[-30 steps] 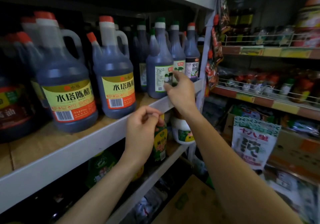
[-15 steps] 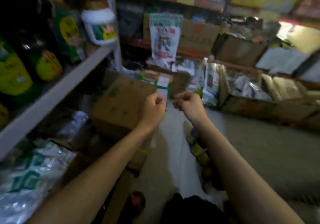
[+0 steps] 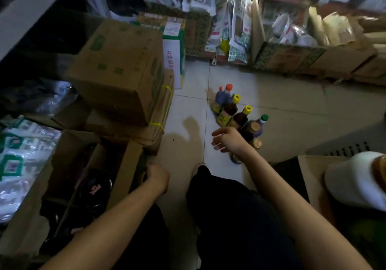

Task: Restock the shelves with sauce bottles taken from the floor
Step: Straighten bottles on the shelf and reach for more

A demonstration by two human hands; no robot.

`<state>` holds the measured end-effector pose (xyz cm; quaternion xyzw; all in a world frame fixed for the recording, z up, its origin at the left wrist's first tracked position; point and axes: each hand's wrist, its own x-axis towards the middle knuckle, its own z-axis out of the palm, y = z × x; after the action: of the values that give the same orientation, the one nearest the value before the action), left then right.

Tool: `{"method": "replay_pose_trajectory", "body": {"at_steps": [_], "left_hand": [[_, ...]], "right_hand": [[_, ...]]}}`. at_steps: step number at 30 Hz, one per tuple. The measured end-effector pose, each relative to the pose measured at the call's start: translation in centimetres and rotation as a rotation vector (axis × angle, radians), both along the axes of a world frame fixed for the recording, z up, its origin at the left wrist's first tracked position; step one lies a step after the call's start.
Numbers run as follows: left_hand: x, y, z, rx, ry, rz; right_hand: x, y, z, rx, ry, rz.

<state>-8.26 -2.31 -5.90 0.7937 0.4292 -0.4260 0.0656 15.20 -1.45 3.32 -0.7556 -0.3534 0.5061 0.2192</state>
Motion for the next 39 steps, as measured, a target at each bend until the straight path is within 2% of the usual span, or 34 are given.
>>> {"method": "replay_pose_trajectory", "body": {"at_steps": [3, 8, 14, 17, 21, 24, 28, 30, 32, 35, 37, 39], "left_hand": [[-0.3, 0.2, -1.7, -0.007, 0.105, -0.166], [0.2, 1.4, -3.0, 0.056, 0.064, -0.406], [2.0, 3.8, -1.2, -0.031, -0.113, -0.217], [3.3, 5.1, 1.6, -0.013, -0.254, -0.091], [4.4, 8.2, 9.3, -0.034, -0.496, -0.007], [4.6, 11.1, 17.6, -0.116, -0.589, -0.057], [3.8, 13.4, 27.7, -0.099, -0.812, -0.059], [3.3, 13.3, 31.2, 0.004, -0.980, 0.043], [2.3, 12.7, 33.8, 0.114, -1.234, 0.187], [0.1, 10.7, 34.7, 0.156, -1.726, 0.611], [-0.8, 8.4, 33.1, 0.138, -1.899, 0.790], [-1.1, 5.7, 31.0, -0.052, -2.002, 0.854]], "right_hand": [[0.8, 0.3, -1.5, -0.025, -0.042, -0.025], [0.9, -0.4, -3.7, -0.069, -0.051, -0.021], [0.1, -0.1, -3.8, -0.045, -0.077, 0.027], [-0.4, 0.3, -3.3, -0.022, -0.115, 0.167], [-1.3, 0.7, -1.5, -0.017, -0.026, 0.485], [-2.7, 0.9, 1.8, 0.134, 0.064, 0.583], [-3.2, 1.3, 9.1, 0.444, 0.221, 0.408], [-3.4, 1.5, 12.9, 0.518, 0.329, 0.359], [-3.6, 1.9, 15.6, 0.574, 0.446, 0.328], [-4.5, 2.9, 18.5, 0.635, 0.649, 0.238], [-5.5, 3.6, 20.4, 0.662, 0.759, 0.208], [-6.6, 4.4, 22.3, 0.667, 0.789, 0.152]]}}
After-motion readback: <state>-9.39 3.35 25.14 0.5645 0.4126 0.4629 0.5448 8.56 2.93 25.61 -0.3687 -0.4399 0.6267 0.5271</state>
